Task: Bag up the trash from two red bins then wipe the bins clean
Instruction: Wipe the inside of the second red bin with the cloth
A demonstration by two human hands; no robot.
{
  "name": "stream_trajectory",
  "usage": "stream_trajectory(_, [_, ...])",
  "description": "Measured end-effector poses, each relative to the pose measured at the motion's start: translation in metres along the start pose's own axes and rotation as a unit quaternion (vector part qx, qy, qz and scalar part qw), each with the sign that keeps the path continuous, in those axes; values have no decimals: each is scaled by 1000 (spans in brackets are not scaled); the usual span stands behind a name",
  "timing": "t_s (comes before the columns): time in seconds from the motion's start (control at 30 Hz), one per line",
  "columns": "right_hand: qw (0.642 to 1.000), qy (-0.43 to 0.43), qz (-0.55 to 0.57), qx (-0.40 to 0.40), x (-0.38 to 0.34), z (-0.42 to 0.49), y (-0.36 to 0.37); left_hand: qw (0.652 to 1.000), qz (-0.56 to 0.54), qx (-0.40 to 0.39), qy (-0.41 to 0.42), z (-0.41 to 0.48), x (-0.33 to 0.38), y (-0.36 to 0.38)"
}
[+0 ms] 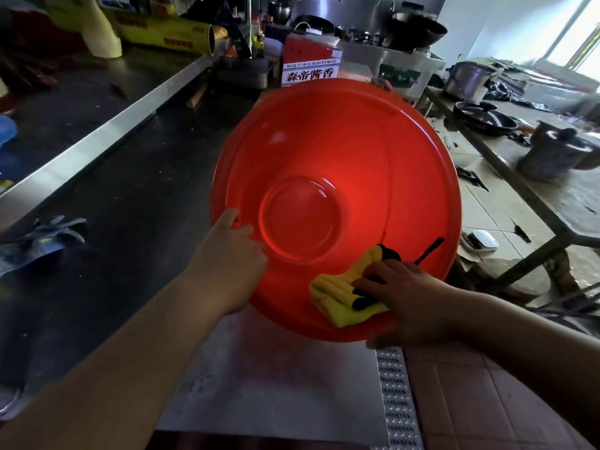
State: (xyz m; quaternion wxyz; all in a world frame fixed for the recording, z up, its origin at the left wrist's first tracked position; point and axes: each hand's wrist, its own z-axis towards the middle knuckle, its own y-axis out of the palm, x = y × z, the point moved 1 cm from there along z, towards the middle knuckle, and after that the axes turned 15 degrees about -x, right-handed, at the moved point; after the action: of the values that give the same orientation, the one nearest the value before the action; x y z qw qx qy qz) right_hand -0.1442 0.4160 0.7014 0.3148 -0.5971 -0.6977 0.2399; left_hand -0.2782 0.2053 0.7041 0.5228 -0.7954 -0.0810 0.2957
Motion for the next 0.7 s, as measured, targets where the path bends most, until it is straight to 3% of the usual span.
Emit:
stream_trajectory(0.2, [995, -10, -16, 103, -22, 19, 15, 997, 22, 67, 36, -14, -18, -4])
stream_trajectory(0.27, [985, -26, 3, 170, -35, 29, 20, 998, 59, 13, 6, -24, -25, -11])
stream_trajectory(0.4, [967, -57, 34, 245, -64, 45, 15, 993, 105, -4, -61, -37, -40, -7])
stream_trajectory(0.7, [937, -32, 88, 337, -74, 50, -3, 997, -3, 38, -68, -40, -3, 9])
